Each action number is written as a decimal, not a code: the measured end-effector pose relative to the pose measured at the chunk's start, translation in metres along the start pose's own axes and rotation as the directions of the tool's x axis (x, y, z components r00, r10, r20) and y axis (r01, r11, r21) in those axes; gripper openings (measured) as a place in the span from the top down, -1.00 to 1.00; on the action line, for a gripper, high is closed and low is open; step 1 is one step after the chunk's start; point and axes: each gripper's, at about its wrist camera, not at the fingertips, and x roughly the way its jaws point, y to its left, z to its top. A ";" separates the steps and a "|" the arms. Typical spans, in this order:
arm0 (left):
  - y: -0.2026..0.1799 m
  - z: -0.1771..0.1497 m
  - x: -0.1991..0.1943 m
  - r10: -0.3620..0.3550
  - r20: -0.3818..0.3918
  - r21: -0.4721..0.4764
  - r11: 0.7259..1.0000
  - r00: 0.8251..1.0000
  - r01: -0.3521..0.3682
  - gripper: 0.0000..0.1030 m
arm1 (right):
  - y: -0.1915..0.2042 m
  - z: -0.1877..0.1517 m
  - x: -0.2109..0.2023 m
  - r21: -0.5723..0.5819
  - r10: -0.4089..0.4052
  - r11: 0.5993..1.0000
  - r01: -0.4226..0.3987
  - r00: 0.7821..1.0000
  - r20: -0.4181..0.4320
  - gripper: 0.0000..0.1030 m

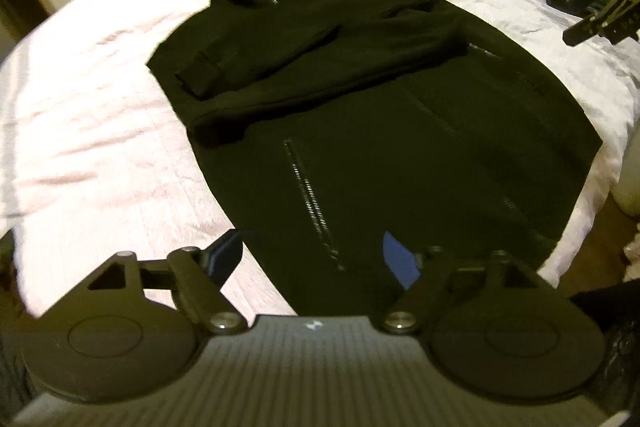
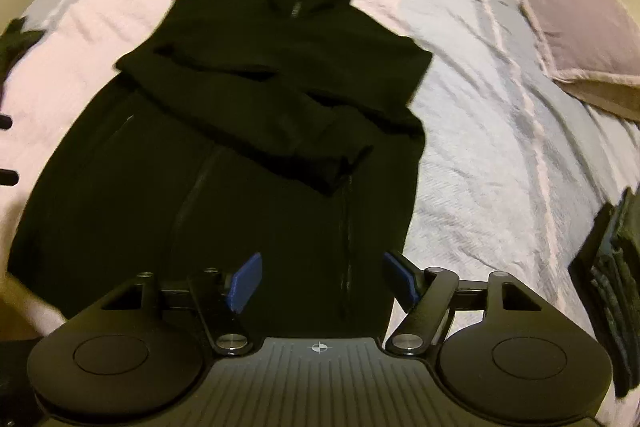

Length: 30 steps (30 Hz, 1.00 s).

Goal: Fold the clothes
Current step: 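Pull both grippers back from the jacket with sleeves folded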

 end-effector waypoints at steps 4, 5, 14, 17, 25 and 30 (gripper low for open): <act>-0.041 -0.006 -0.023 0.094 -0.018 -0.026 0.995 0.995 -0.095 -0.51 | -0.004 -0.019 -0.012 -0.057 0.055 0.997 -0.056 0.998 -0.024 -0.37; -0.051 -0.008 -0.029 0.111 -0.022 -0.027 0.993 0.994 -0.112 -0.51 | -0.006 -0.024 -0.016 -0.065 0.069 0.995 -0.071 0.997 -0.026 -0.37; -0.093 -0.022 -0.046 0.128 -0.062 -0.036 0.991 0.990 -0.130 -0.53 | -0.006 -0.054 -0.037 -0.124 0.086 0.988 -0.091 0.995 -0.047 -0.37; -0.107 -0.026 -0.052 0.134 -0.075 -0.039 0.990 0.988 -0.137 -0.53 | -0.006 -0.060 -0.038 -0.114 0.090 0.989 -0.096 0.994 -0.055 -0.37; -0.117 -0.034 -0.056 0.132 -0.089 -0.044 0.990 0.987 -0.137 -0.53 | -0.007 -0.066 -0.025 -0.046 0.136 0.989 -0.143 0.982 -0.132 -0.37; -0.114 -0.035 -0.054 0.120 -0.092 -0.044 0.991 0.988 -0.125 -0.53 | -0.002 -0.068 -0.021 -0.040 0.137 0.989 -0.145 0.978 -0.156 -0.37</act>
